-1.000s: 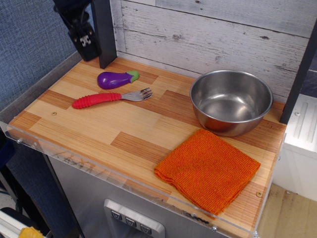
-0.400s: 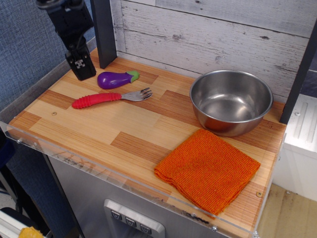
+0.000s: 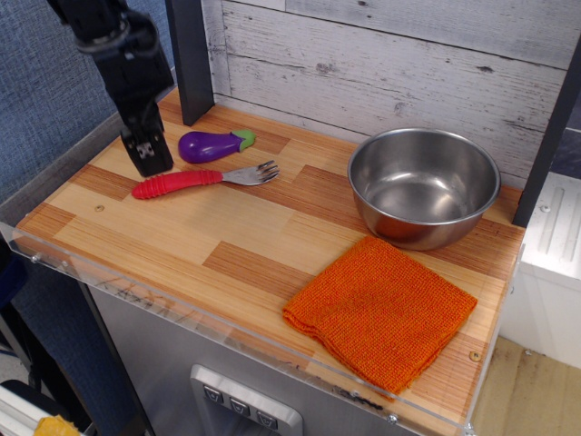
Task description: Place the fork on top of the napkin.
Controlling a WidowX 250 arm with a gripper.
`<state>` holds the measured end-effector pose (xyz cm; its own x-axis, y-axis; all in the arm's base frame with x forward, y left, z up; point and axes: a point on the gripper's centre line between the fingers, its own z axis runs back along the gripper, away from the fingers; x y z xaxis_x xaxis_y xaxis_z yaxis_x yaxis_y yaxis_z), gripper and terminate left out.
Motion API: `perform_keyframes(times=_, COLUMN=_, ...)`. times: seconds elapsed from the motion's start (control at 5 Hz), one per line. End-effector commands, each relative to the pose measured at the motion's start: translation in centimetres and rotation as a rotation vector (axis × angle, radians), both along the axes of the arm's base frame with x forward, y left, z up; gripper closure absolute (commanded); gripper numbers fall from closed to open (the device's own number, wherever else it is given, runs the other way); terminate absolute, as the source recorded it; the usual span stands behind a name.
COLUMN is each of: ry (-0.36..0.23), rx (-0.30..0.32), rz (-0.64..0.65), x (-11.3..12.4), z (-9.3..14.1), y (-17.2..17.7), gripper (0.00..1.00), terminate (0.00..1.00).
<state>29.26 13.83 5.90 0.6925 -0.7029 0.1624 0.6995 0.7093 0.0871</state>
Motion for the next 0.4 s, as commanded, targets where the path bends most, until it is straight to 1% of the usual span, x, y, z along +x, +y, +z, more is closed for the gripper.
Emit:
perform_keyframes(times=0.0, ry=0.009, rx=0.031, rz=-0.018, x=1.09, z=-1.2, y=0.18, gripper=0.0, terminate=0.0)
perform_keyframes(times=0.2, ry=0.02, rx=0.036, rz=-0.009, x=2.05, z=-2.07, y=0.5, gripper=0.0, terminate=0.0)
